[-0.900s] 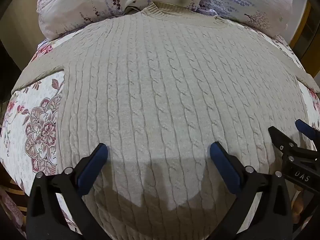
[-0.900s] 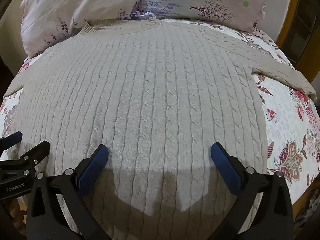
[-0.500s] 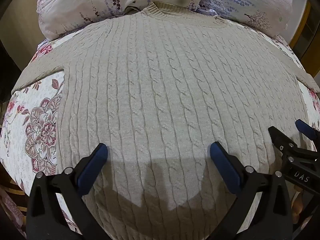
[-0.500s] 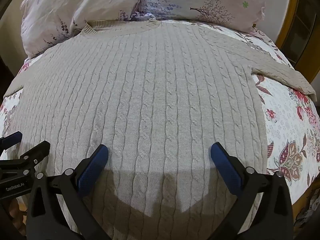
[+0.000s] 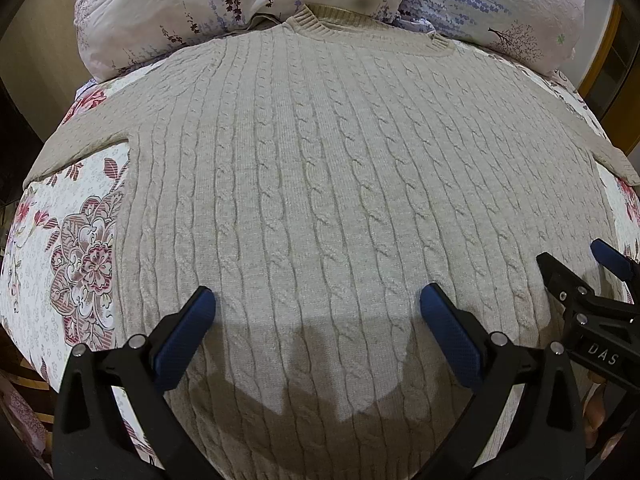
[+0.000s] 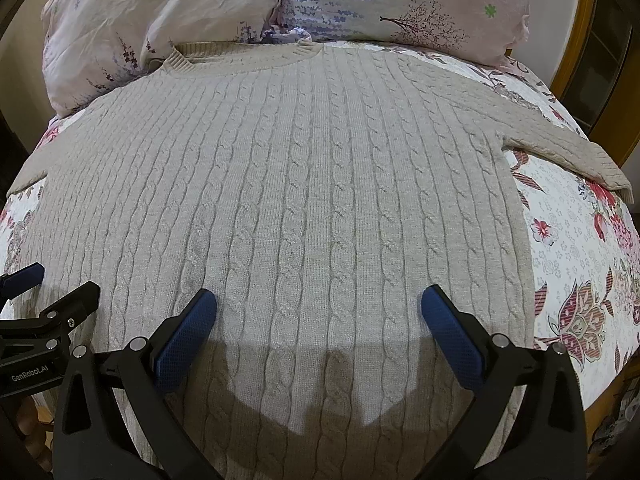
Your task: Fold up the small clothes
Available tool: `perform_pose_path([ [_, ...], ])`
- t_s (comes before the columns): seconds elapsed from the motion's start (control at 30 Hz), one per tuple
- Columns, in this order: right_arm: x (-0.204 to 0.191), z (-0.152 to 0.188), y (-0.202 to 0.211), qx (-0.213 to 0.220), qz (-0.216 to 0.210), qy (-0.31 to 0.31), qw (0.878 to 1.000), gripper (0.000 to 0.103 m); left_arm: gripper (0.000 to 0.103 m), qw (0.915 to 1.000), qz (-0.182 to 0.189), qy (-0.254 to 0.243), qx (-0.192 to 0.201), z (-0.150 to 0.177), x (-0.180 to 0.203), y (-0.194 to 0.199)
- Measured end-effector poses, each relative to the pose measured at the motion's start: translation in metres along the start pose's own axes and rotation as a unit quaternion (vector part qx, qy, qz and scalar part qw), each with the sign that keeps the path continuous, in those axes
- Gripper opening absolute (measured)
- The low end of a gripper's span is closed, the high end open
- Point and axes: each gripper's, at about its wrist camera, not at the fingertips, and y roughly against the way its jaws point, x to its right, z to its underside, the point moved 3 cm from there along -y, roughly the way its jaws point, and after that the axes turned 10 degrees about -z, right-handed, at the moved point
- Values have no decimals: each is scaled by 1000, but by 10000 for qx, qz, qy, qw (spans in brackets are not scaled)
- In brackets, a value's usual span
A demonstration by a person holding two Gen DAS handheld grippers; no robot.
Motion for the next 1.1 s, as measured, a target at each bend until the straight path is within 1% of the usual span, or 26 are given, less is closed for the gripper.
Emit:
perform_pose_path([
  [0.8, 0, -2, 0, -27, -10, 40, 10000, 102, 101, 10000, 3, 3, -12, -2, 0, 0],
  [1.1, -2, -2, 3, 73, -73, 167, 9998, 102, 101, 10000, 9, -6, -58, -5, 0, 0],
])
